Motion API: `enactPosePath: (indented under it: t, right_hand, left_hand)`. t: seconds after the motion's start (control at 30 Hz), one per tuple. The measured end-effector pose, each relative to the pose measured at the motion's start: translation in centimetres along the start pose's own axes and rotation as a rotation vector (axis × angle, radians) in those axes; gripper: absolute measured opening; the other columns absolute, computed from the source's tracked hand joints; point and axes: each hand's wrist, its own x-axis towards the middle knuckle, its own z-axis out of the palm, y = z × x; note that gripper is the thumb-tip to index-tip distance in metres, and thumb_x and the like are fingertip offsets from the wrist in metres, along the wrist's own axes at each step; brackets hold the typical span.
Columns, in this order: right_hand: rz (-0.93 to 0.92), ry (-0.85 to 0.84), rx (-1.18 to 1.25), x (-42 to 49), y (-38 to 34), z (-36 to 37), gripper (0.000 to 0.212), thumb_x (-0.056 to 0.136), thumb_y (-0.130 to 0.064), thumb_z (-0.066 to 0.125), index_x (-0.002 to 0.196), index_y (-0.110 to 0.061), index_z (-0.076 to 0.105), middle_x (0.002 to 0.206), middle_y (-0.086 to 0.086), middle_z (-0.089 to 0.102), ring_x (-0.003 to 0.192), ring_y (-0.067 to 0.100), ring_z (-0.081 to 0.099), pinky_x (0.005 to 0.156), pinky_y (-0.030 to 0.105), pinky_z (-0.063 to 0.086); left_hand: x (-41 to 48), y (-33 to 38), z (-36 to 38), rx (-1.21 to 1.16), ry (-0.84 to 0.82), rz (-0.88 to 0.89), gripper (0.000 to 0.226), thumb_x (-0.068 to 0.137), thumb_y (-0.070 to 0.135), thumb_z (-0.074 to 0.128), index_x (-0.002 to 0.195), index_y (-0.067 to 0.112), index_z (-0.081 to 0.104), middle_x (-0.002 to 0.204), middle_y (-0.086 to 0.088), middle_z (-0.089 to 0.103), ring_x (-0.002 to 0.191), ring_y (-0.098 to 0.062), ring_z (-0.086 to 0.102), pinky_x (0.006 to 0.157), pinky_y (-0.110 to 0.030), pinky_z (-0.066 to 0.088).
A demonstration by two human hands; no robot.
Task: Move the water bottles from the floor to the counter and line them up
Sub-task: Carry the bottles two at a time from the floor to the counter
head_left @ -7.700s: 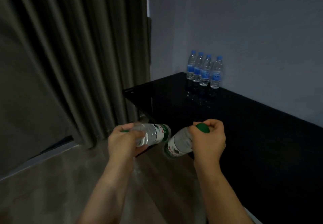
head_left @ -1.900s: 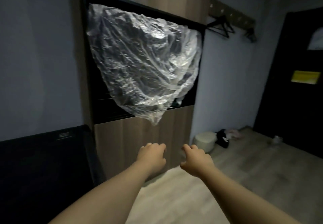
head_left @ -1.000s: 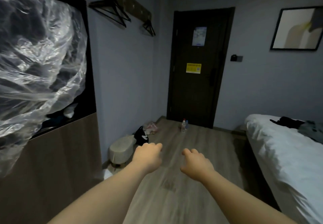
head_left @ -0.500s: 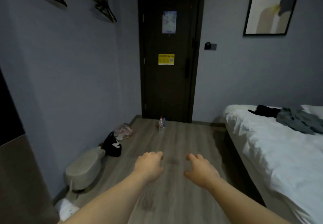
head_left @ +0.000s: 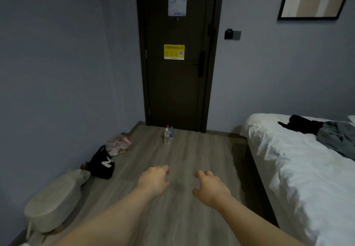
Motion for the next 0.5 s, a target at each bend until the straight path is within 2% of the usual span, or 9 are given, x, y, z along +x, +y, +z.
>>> enactPosePath:
  t: [0.23, 0.5]
  right_hand:
    - [0.023, 0.041, 0.012, 13.8, 1.7, -3.2, 0.054, 0.090, -0.034, 0.053, 0.139, -0.023, 0.034, 0.141, 0.006, 0.039, 0.128, 0.027, 0.041, 0.104, 0.041, 0.041]
    - [0.099, -0.071, 0.041, 28.6, 3.0, -5.4, 0.055, 0.091, -0.032, 0.051, 0.142, -0.021, 0.031, 0.142, 0.007, 0.037, 0.129, 0.028, 0.040, 0.106, 0.039, 0.040]
  left_hand:
    - [14.8, 0.4, 0.6, -0.037, -0.002, 0.018, 0.036, 0.090, 0.026, 0.049, 0.125, 0.018, 0.052, 0.129, -0.010, 0.058, 0.121, -0.027, 0.053, 0.095, -0.033, 0.046]
    - [30.5, 0.0, -0.5, -0.060, -0.055, 0.046, 0.034, 0.091, 0.024, 0.048, 0.124, 0.015, 0.051, 0.131, -0.009, 0.054, 0.123, -0.026, 0.051, 0.096, -0.032, 0.045]
